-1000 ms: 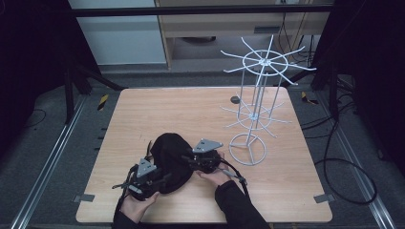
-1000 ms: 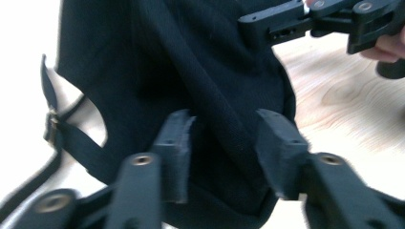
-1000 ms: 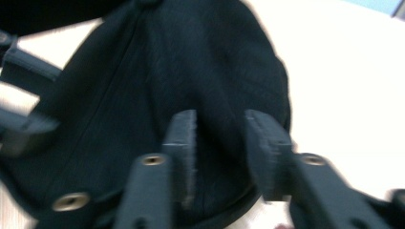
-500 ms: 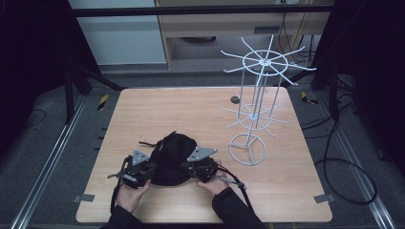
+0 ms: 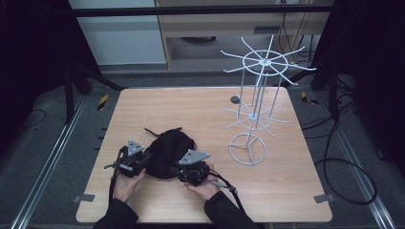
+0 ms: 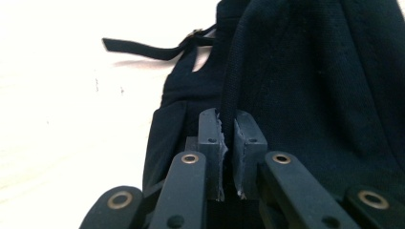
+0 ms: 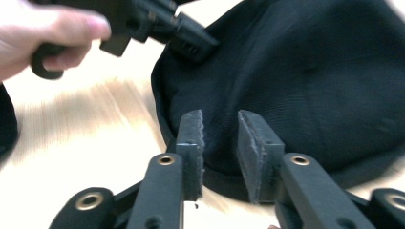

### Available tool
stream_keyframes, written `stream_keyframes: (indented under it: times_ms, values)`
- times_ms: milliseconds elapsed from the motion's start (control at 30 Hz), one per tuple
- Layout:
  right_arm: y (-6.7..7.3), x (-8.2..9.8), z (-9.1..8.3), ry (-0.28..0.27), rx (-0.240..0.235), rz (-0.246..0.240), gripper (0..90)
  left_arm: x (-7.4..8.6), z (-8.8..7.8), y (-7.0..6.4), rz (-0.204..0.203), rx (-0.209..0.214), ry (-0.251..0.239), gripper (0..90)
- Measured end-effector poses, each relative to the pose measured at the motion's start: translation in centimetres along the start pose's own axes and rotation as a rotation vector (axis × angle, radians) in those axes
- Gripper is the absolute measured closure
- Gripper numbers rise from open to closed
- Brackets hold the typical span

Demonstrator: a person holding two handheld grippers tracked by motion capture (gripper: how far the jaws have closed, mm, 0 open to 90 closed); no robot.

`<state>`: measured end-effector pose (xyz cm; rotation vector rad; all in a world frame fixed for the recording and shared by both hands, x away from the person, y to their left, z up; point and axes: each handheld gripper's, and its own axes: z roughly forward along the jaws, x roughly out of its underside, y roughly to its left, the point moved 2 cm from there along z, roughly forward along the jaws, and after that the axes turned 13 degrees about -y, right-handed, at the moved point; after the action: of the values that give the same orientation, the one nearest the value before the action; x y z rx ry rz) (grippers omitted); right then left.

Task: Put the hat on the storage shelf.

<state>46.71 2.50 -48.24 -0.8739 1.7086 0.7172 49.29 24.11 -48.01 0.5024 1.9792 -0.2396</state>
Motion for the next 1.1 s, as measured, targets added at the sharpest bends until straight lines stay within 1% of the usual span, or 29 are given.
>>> stream_keyframes:
  times_ms: [67,100,167,233,300,400,433,500,533,600,700,733,800,900,933,967,1000,1100]
  values:
    - [-0.5,-0.5,-0.9,-0.019,0.019,0.002,66.9,-0.1,0.1,0.3,0.001,-0.002,-0.007,80.4]
    - [-0.9,-0.7,-1.3,-0.023,0.040,-0.007,65.0,-0.2,0.1,0.4,-0.004,-0.005,-0.013,78.5]
    - [-1.6,-1.2,-2.4,-0.018,0.066,-0.018,63.2,-0.5,-0.1,0.7,-0.036,-0.020,-0.033,72.0]
    - [-2.4,-1.5,-3.7,-0.019,0.094,-0.022,61.5,-0.6,-0.5,0.7,-0.049,-0.027,-0.042,66.4]
    - [-3.0,-1.7,-5.0,-0.029,0.123,-0.008,59.8,-0.9,-1.3,0.6,-0.072,-0.035,-0.060,59.4]
    - [-3.4,-1.7,-6.7,-0.045,0.156,-0.007,56.8,-1.6,-2.7,0.2,-0.081,-0.039,-0.095,53.3]
    - [-3.5,-1.7,-7.3,-0.045,0.162,-0.012,55.5,-2.0,-3.4,0.0,-0.088,-0.033,-0.115,51.4]
    - [-3.8,-1.3,-8.7,-0.044,0.181,-0.015,52.9,-2.7,-4.2,-0.4,-0.105,-0.021,-0.140,48.0]
    - [-4.0,-1.1,-9.4,-0.043,0.188,-0.011,51.1,-2.9,-4.5,-0.8,-0.111,-0.006,-0.147,46.0]
    - [-4.2,-0.8,-10.7,-0.047,0.206,-0.003,50.1,-3.2,-4.8,-1.4,-0.117,0.008,-0.153,44.4]
    - [-4.9,0.0,-13.0,-0.055,0.240,0.009,47.2,-3.4,-4.6,-2.7,-0.123,0.038,-0.149,41.7]
    - [-5.2,0.3,-14.1,-0.060,0.260,0.016,46.1,-3.5,-4.4,-3.1,-0.120,0.043,-0.148,40.8]
    - [-5.8,1.0,-15.5,-0.070,0.290,0.028,44.0,-3.6,-4.1,-3.8,-0.105,0.041,-0.144,40.2]
    - [-7.1,2.1,-17.6,-0.067,0.348,0.060,40.9,-3.6,-3.2,-4.8,-0.080,0.028,-0.127,39.3]
    - [-7.8,2.4,-18.4,-0.070,0.376,0.075,40.2,-3.6,-2.8,-5.1,-0.075,0.019,-0.123,39.2]
    - [-8.3,2.7,-18.9,-0.070,0.396,0.096,39.1,-3.6,-2.5,-5.4,-0.081,0.019,-0.121,39.1]
    - [-8.9,3.0,-19.4,-0.071,0.415,0.107,37.8,-3.7,-2.2,-5.6,-0.082,0.015,-0.118,39.1]
    - [-10.2,3.8,-20.5,-0.067,0.473,0.124,35.1,-3.8,-1.3,-6.2,-0.067,-0.031,-0.103,39.1]
